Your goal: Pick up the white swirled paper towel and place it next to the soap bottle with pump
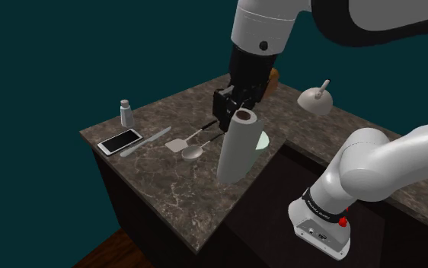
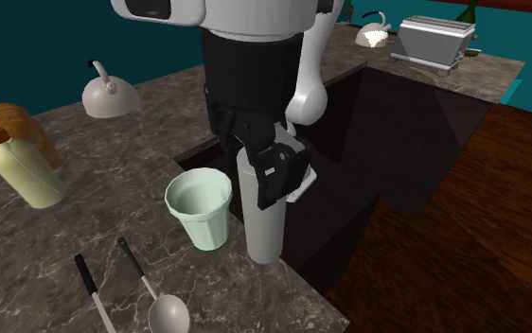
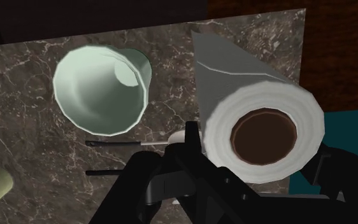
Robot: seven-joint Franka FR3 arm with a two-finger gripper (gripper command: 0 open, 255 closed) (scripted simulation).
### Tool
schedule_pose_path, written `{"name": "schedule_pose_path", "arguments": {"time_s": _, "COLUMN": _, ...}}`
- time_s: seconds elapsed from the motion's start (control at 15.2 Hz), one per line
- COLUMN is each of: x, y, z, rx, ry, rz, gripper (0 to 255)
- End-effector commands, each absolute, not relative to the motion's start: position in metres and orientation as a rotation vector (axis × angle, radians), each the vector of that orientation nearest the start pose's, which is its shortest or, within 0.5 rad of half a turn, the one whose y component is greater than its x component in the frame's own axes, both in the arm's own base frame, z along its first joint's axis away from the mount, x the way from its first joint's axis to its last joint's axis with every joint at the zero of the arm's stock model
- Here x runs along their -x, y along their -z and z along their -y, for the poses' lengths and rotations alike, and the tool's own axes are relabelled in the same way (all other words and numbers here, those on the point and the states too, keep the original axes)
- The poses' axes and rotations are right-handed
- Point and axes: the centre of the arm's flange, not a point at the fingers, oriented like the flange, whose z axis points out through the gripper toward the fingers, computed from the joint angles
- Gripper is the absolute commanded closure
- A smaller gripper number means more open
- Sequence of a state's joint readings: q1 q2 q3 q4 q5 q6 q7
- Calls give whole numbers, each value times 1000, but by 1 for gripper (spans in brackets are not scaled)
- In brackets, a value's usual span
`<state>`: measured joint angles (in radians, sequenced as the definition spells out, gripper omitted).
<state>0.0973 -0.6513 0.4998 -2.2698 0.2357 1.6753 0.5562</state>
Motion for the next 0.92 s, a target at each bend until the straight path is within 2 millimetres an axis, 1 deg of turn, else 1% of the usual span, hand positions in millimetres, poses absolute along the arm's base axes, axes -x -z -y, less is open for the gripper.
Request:
{"name": "schedule_pose_path", "arguments": {"time_s": 0.0, "x": -280, "y": -570, "z": -261, "rx": 3192, "ry": 47, "rz": -119, "gripper": 255}}
{"name": "schedule_pose_path", "arguments": {"time_s": 0.86, "x": -280, "y": -639, "z": -261, "rx": 3192, "ry": 47, "rz": -119, "gripper": 255}}
